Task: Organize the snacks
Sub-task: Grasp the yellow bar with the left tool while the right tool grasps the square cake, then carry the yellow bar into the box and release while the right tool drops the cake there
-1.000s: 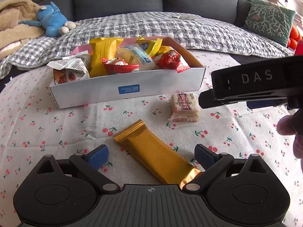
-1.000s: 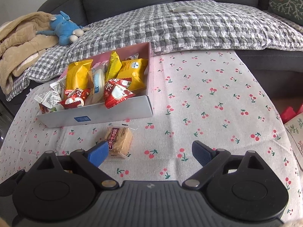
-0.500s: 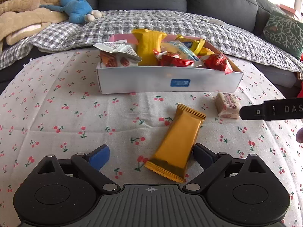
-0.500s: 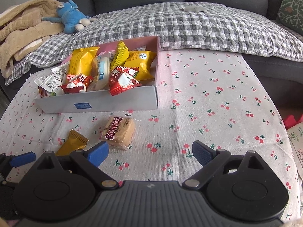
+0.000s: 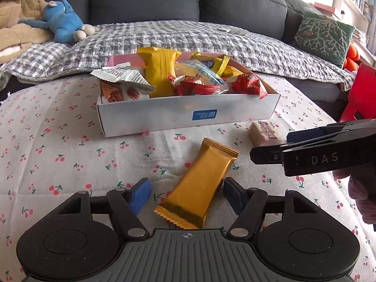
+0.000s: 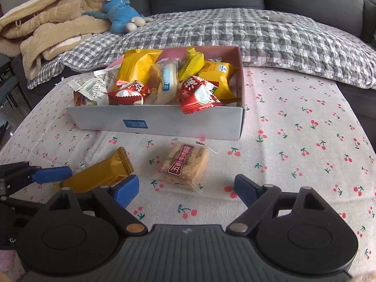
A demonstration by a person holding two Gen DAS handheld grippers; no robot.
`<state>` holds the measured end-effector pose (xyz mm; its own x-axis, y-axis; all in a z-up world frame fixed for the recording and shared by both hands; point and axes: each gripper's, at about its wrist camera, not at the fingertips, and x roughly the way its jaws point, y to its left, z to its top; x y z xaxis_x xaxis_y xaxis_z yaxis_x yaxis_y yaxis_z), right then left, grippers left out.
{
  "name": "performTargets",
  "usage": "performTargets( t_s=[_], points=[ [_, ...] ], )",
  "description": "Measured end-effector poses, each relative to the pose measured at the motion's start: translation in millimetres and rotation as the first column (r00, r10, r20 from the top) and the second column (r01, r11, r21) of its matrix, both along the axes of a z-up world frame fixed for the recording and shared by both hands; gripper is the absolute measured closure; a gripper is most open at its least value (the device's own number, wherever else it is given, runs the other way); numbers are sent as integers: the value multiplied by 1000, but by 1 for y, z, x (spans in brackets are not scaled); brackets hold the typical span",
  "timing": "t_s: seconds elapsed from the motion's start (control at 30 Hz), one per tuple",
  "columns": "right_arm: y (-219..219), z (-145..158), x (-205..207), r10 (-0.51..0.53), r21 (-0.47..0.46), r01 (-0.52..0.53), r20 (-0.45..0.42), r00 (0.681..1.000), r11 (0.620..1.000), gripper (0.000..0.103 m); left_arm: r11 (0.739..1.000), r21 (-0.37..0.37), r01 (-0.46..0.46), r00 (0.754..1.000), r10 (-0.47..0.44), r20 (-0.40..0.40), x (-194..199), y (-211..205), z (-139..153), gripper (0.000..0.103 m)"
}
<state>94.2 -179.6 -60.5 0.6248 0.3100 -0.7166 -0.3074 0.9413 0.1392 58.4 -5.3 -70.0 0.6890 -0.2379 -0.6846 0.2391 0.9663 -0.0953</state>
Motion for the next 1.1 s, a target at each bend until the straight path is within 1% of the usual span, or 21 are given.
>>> performTargets(
  t_s=[0.1, 0.17, 0.3, 0.33, 0.37, 0.43, 0.47, 0.5, 0.63, 0.73, 0.87, 0.97, 1.03, 1.1],
  points=[
    [4, -1, 4, 1, 2, -1, 17, 1000, 1000, 23, 1000, -7, -8, 1000, 8, -1, 2, -1, 1, 41],
    [5, -2, 5, -15, -2, 15, 31, 999, 1000, 30, 1000, 7, -9, 1000, 9, -1, 3, -2, 1, 44],
    [6, -3, 8, -34, 2, 34, 50, 998, 999, 38, 999, 20, -32, 999, 32, -12, 5, -3, 4, 55],
    [7, -3, 8, -37, 0, 37, 57, 998, 999, 42, 999, 23, -37, 999, 37, -12, 5, -3, 5, 58],
    [7, -3, 8, -35, -1, 36, 60, 998, 999, 49, 999, 25, -41, 999, 42, -11, 4, -2, 5, 60],
    [8, -3, 7, -32, -6, 33, 66, 997, 999, 59, 998, 26, -59, 998, 59, -14, 5, 0, 6, 69],
    [8, -3, 8, -31, -9, 31, 67, 997, 999, 69, 997, 25, -69, 997, 69, -16, 5, 1, 7, 72],
    [7, -2, 8, -31, -6, 31, 65, 997, 999, 70, 997, 23, -76, 997, 76, -17, 6, 2, 7, 75],
    [3, 1, 8, -34, 32, 33, 30, 999, 999, 72, 996, -17, -91, 995, 90, -35, 5, 7, 10, 76],
    [1, 6, 3, -32, 44, 32, 14, 999, 999, 72, 996, -36, -82, 996, 80, -40, 2, 8, 14, 76],
    [0, 20, -3, -13, 98, 10, 22, 1000, 995, 72, 996, -62, -64, 997, 61, -45, -4, 6, 24, 76],
    [-3, 32, -6, -2, 144, -5, 44, 999, 990, 72, 995, -77, -60, 997, 56, -46, -6, 5, 36, 76],
    [-5, 38, -4, -6, 172, -4, 54, 999, 985, 72, 993, -103, -59, 998, 56, -39, -2, 6, 45, 76],
    [-8, 44, 1, -22, 192, 11, 54, 998, 981, 72, 992, -109, -60, 998, 58, -23, 2, 4, 55, 76]
  ],
)
